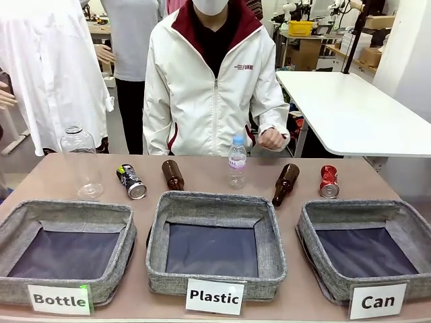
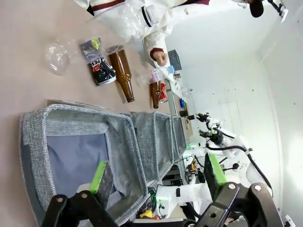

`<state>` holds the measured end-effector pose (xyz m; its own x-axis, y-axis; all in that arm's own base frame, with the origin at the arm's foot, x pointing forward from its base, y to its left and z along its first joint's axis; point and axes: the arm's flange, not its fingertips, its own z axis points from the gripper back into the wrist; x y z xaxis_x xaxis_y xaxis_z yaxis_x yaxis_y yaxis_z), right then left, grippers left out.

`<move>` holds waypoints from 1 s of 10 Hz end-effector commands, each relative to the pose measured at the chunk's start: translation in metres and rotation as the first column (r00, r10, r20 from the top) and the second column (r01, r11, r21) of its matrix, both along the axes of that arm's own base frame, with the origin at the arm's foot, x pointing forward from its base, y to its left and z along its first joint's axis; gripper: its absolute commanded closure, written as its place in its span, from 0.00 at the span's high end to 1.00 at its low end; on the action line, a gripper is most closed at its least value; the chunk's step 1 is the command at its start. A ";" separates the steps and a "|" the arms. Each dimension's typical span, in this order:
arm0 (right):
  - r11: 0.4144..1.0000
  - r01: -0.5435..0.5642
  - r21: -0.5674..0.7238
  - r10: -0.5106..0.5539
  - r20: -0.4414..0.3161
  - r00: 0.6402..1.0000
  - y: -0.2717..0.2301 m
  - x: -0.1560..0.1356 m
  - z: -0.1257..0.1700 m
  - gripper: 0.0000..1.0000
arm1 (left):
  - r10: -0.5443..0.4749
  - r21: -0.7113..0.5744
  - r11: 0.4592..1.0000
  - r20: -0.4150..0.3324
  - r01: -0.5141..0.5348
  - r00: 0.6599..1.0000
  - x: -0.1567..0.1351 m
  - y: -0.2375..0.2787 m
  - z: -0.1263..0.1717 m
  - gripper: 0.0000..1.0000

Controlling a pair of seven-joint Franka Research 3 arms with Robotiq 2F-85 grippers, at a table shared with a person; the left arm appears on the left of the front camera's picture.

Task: Sort the can waste into the basket.
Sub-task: Pick up the can waste from the table and place it in the right Fabric basket.

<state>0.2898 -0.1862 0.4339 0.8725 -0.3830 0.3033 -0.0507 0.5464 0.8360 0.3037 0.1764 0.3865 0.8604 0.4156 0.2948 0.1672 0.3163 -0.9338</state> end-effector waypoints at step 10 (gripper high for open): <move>0.966 0.015 -0.259 -0.055 -0.148 0.987 0.022 0.020 0.067 1.00 | -0.006 -0.004 1.000 0.029 0.006 1.000 0.000 0.002 -0.001 1.00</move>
<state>0.3474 -0.1395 0.5044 0.9286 -0.2879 0.2340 0.0994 0.8007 0.5908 0.3035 0.1775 0.3851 0.8609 0.4136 0.2962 0.1681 0.3182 -0.9330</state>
